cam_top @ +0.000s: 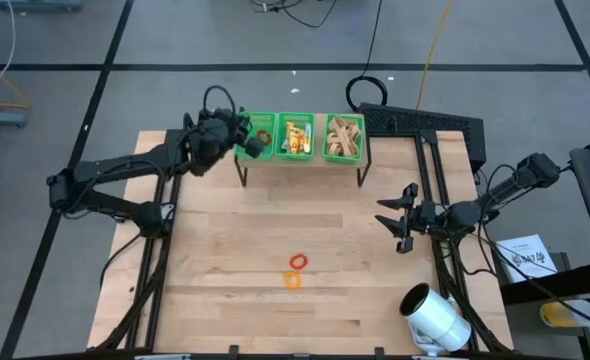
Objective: Pick & Place Office Desk Supplies
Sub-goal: Put the green spring keychain into the left green bin on the shelf
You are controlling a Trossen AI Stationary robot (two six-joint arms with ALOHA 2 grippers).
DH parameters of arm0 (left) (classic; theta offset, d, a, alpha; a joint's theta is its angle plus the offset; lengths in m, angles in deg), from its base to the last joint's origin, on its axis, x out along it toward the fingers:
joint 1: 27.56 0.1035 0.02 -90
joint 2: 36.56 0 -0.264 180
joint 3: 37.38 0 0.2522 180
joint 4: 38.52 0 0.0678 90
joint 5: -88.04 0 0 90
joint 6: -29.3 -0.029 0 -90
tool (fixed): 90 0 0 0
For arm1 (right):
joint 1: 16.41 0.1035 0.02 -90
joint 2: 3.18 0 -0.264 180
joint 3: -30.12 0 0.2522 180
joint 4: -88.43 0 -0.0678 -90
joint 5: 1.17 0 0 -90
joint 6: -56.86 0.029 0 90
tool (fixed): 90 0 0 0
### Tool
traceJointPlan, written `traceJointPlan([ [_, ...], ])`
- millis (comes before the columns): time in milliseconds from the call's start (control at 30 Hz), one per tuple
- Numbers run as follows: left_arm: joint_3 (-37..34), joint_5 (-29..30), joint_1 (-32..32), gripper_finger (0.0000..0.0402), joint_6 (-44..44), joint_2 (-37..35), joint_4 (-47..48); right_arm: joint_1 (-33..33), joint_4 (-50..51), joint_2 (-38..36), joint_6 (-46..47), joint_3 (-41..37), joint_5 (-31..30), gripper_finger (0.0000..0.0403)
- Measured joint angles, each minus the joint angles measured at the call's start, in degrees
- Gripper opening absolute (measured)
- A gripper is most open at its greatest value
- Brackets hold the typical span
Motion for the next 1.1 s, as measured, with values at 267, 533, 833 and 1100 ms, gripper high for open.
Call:
traceJointPlan([
  [267, 0.0, -7.76, 3.96, 0.0056, 8.24, 1.09, 0.07, 0.01, 0.0, 0.0, -0.15, 0.0, 0.0, 0.0183],
  [533, 0.0, -7.84, 4.25, 0.0056, 8.02, 6.1, -0.13, 0.01, 0.0, 0.0, -0.13, 0.0, 0.0, 0.0183],
  [833, -0.02, -7.49, 5.3, 0.0057, 8.69, 8.63, -1.18, 0.01, -0.02, -0.02, -0.01, 0.0, 0.0, 0.0183],
  [1100, -0.02, -7.49, 6.51, 0.011, 12.5, 8.79, -1.74, 0.01, -0.02, -0.02, -0.05, 0.0, 0.0, 0.0183],
])
